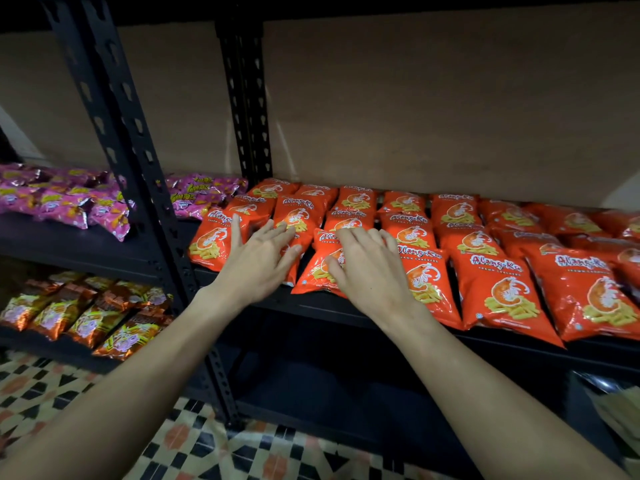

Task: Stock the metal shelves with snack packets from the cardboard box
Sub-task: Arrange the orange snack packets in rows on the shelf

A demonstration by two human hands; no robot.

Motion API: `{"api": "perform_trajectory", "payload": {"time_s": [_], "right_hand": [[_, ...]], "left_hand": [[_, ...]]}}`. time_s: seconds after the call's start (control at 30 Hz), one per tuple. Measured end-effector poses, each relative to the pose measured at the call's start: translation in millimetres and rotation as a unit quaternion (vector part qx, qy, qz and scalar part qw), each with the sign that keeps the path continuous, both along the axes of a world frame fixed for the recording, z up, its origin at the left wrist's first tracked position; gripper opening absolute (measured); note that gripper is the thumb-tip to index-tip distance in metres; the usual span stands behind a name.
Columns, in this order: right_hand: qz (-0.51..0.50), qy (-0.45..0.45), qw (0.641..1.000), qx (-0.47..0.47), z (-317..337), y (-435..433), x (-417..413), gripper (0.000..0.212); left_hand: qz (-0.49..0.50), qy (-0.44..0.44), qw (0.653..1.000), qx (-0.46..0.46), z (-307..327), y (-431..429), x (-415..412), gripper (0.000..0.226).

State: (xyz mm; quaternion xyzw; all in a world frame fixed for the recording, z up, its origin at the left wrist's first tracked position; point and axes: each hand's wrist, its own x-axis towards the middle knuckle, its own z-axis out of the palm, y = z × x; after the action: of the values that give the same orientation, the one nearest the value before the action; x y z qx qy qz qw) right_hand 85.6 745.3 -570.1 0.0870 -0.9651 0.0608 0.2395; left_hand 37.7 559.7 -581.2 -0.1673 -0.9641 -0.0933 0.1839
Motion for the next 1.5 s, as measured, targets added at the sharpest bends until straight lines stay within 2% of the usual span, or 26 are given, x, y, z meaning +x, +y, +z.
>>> {"api": "perform_trajectory", "payload": {"time_s": [0.13, 0.27, 0.37, 0.47, 0.57, 0.73, 0.9, 1.07, 1.33, 1.5], "right_hand": [[0.022, -0.003, 0.999, -0.024, 3.5, 0.4, 0.9, 0.041], [0.051, -0.016, 0.995, -0.088, 8.3, 6.5, 7.1, 0.038], [0.074, -0.024, 0.987, -0.141, 12.8, 13.8, 14.8, 0.032], [0.051, -0.006, 0.983, -0.174, 15.3, 28.7, 20.9, 0.032], [-0.012, 0.009, 0.989, -0.147, 15.8, 51.1, 24.5, 0.032], [-0.111, -0.027, 0.992, -0.055, 5.2, 76.0, 32.3, 0.040], [-0.115, -0.012, 0.991, -0.064, -6.4, 77.0, 30.1, 0.041], [-0.140, 0.028, 0.990, -0.023, -9.8, 72.8, 22.1, 0.035], [-0.145, 0.095, 0.985, -0.007, -3.6, 71.3, 26.8, 0.026], [-0.132, 0.089, 0.987, -0.021, -5.4, 72.6, 27.9, 0.033]], "left_hand": [[-0.016, 0.030, 0.999, 0.021, 2.7, 3.6, 2.6, 0.053], [-0.070, 0.073, 0.994, 0.047, 4.5, 18.7, 12.2, 0.050], [-0.093, 0.065, 0.991, 0.071, 6.1, 27.6, 15.3, 0.054], [-0.104, 0.048, 0.991, 0.075, 4.8, 33.6, 15.4, 0.064], [-0.102, 0.048, 0.993, 0.026, 1.6, 38.1, 18.0, 0.071], [-0.084, 0.070, 0.994, -0.011, -4.6, 41.8, 20.0, 0.073], [-0.088, 0.088, 0.992, -0.006, -11.8, 49.8, 20.1, 0.069], [-0.088, 0.098, 0.991, 0.001, -8.2, 53.6, 16.8, 0.063], [-0.086, 0.103, 0.991, 0.004, -7.7, 54.6, 24.2, 0.070], [-0.088, 0.098, 0.991, 0.000, -7.2, 55.9, 26.6, 0.069]]}}
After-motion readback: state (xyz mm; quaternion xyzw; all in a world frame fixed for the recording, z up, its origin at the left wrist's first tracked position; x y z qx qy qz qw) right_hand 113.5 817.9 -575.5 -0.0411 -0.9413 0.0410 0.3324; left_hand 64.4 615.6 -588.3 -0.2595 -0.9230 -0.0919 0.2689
